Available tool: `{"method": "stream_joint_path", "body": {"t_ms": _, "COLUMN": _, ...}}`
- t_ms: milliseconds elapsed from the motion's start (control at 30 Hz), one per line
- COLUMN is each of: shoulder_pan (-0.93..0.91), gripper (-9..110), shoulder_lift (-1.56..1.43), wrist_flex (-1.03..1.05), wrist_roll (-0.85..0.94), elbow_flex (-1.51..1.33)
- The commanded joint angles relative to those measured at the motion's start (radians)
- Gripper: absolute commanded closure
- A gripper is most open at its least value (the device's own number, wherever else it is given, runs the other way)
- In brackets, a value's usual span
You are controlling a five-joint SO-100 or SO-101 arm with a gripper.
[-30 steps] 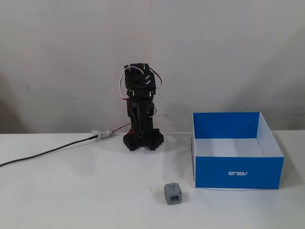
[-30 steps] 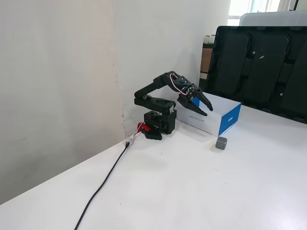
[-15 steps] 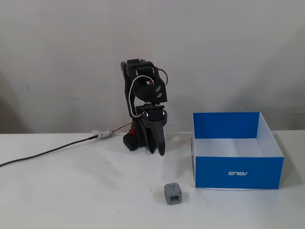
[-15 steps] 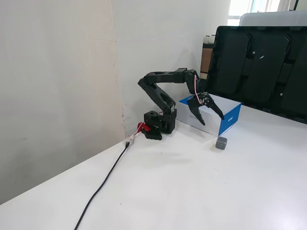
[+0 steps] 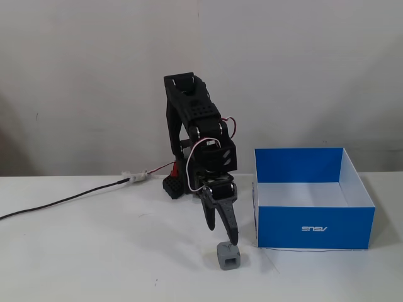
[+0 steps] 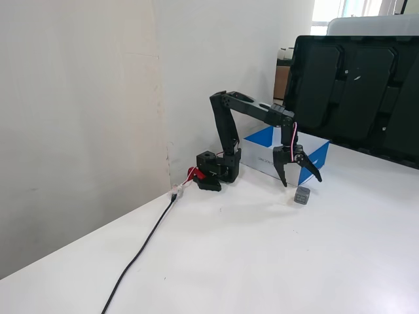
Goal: Pick the gray block and keep it in the box.
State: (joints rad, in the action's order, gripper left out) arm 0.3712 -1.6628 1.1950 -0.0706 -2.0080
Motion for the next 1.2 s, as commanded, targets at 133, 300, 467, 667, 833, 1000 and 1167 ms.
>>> {"method": "stream_joint_path", "body": {"t_ms": 133, "shoulder_pan": 0.026, "gripper": 62, "shoulder_lift": 0.150, "wrist_flex": -0.008, "wrist_roll": -0.015, "elbow_flex": 0.161}}
{"method": "stream_joint_path", "body": {"t_ms": 300, "shoulder_pan": 0.006, "gripper": 63, "shoulder_lift": 0.359, "wrist_flex": 0.003, "wrist_roll": -0.014, "elbow_flex": 0.311}}
{"method": "stream_joint_path", "body": {"t_ms": 467, "shoulder_pan": 0.002, "gripper": 89, "shoulder_lift": 0.437, "wrist_flex": 0.003, "wrist_roll": -0.009, "elbow_flex": 0.362}}
{"method": "stream_joint_path", "body": {"t_ms": 667, "shoulder_pan": -0.014, "gripper": 101, "shoulder_lift": 0.443, "wrist_flex": 0.002, "wrist_roll": -0.015, "elbow_flex": 0.383}}
{"method": "stream_joint_path", "body": {"t_ms": 833, "shoulder_pan": -0.051, "gripper": 101, "shoulder_lift": 0.345, "wrist_flex": 0.058, "wrist_roll": -0.015, "elbow_flex": 0.405}}
{"method": "stream_joint_path", "body": {"t_ms": 1000, "shoulder_pan": -0.078, "gripper": 101, "shoulder_lift": 0.109, "wrist_flex": 0.186, "wrist_roll": -0.017, "elbow_flex": 0.414}}
{"method": "stream_joint_path", "body": {"t_ms": 1167, "shoulder_pan": -0.052, "gripper": 101, "shoulder_lift": -0.121, "wrist_flex": 0.308, "wrist_roll": -0.020, "elbow_flex": 0.442}}
